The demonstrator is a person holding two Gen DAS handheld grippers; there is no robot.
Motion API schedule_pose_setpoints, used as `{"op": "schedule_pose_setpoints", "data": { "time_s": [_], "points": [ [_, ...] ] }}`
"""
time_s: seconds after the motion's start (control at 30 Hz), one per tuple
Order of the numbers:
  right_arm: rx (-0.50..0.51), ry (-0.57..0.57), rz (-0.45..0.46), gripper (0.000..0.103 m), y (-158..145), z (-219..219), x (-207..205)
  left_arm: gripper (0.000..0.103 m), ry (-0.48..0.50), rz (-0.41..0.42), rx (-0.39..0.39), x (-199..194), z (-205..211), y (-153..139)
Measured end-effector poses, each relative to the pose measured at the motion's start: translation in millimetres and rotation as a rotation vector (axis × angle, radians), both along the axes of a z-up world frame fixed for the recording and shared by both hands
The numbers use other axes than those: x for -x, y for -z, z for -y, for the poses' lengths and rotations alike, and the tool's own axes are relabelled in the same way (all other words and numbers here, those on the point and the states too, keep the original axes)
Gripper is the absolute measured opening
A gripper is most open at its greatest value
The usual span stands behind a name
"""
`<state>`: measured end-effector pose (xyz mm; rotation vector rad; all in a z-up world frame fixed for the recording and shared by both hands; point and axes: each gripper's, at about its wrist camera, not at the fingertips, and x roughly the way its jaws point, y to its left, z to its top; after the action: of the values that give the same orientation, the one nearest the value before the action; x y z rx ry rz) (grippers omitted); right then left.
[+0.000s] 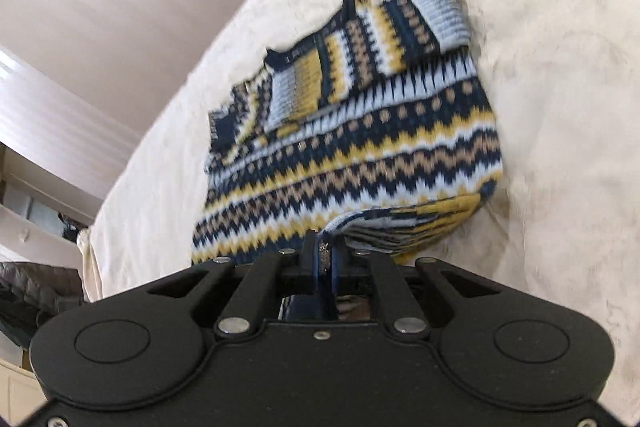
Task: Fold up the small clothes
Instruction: 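Close the right gripper on the hem ribbing while the left gripper grasps it too, then lift the hem with both grippers, fold it toward the collar, then open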
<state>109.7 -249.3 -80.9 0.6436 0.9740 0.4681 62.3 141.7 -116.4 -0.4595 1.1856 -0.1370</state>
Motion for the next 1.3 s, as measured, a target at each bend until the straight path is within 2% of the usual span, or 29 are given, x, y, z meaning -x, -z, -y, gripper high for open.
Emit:
{"op": "schedule_pose_setpoints", "data": {
  "time_s": [0.03,0.07,0.17,0.3,0.4,0.43,0.5,0.53,0.57,0.63,0.8,0.93,1.17,1.3],
  "points": [
    [0.000,0.002,0.004,0.013,-2,4,0,0.082,-0.017,0.005,0.003,2,0,-2],
    [0.004,0.004,0.006,0.013,-2,2,-1,0.080,-0.031,0.004,0.013,5,-1,-3],
    [-0.005,0.005,-0.001,0.013,2,-1,-3,0.080,-0.042,-0.027,0.037,8,-1,-2],
    [-0.014,0.001,-0.011,0.013,3,1,-1,0.080,-0.011,-0.134,0.057,8,1,9],
    [-0.025,0.008,-0.023,0.013,4,2,0,0.079,0.020,-0.151,0.044,9,7,10],
    [-0.029,0.010,-0.024,0.013,4,2,0,0.076,0.028,-0.147,0.043,9,9,10],
    [-0.032,0.010,-0.025,0.013,4,3,0,0.062,0.022,-0.140,0.056,10,9,11],
    [-0.033,0.011,-0.026,0.013,4,3,0,0.047,0.004,-0.129,0.059,11,8,11],
    [-0.034,0.012,-0.028,0.013,4,2,0,0.028,-0.017,-0.111,0.055,12,6,9],
    [-0.037,0.016,-0.028,0.013,4,3,1,0.008,-0.039,-0.063,0.066,14,2,4],
    [-0.067,0.051,-0.008,0.013,1,8,2,0.005,-0.063,0.145,0.091,24,0,-26],
    [-0.110,0.096,0.011,0.013,-2,13,1,0.005,-0.089,0.271,0.100,20,-5,-48],
    [-0.171,0.215,0.074,0.013,-9,26,-8,0.005,-0.164,0.420,0.140,-7,-24,-70],
    [-0.173,0.263,0.036,0.013,-7,32,-31,0.005,-0.206,0.449,0.152,-30,-37,-73]
  ]
}}
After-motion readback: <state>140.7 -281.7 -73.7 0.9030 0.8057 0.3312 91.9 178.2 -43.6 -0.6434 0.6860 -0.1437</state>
